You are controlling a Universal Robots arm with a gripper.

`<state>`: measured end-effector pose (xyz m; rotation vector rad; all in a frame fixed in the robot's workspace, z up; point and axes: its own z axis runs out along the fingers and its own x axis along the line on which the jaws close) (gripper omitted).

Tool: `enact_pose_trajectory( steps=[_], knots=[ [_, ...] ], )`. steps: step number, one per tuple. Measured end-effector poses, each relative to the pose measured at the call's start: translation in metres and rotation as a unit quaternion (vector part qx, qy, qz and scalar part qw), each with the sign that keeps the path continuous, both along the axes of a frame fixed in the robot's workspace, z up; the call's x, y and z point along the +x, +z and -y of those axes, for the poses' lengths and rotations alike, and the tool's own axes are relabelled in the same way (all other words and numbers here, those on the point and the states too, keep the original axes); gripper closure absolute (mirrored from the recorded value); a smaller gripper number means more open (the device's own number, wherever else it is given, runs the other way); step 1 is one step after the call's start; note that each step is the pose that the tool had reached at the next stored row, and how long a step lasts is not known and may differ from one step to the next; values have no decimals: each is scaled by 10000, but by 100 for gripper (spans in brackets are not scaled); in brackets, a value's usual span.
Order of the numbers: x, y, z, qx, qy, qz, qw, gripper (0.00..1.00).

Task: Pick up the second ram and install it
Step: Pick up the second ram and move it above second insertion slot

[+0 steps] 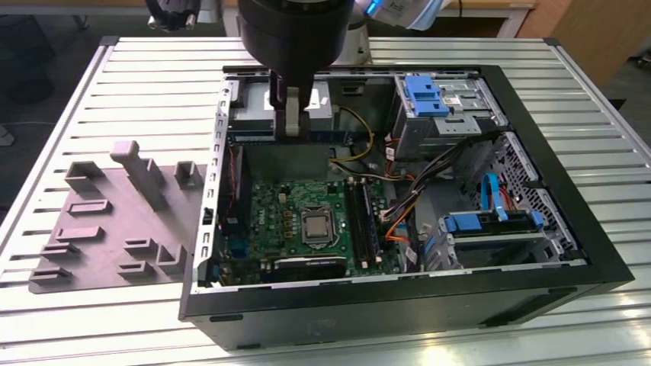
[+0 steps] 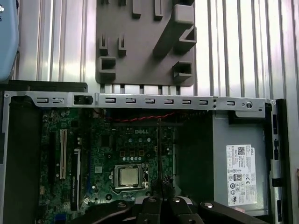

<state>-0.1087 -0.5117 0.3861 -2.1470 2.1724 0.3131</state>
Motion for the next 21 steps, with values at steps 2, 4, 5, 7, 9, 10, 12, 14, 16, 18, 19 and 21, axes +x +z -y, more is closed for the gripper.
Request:
enact_pose_trajectory(
  steps=[2,4,5,7,9,10,12,14,16,18,19,21],
  knots=[
    [8,-1,0,-3,0,-20,10000,89],
    [8,0,0,-4,0,-21,10000,89],
    [8,0,0,-4,-1,-21,10000,89],
    [9,-2,0,-4,0,-16,10000,89],
    [9,-8,0,-4,0,4,10000,89],
    [9,-13,0,-3,0,16,10000,89],
    [9,-21,0,-3,0,40,10000,89],
    [9,-29,0,-4,0,58,10000,89],
    [9,-30,0,-4,0,59,10000,89],
    [9,-33,0,-3,0,60,10000,89],
    [9,-35,0,-4,0,60,10000,89],
    [11,-37,0,-4,-1,59,10000,89]
  ],
)
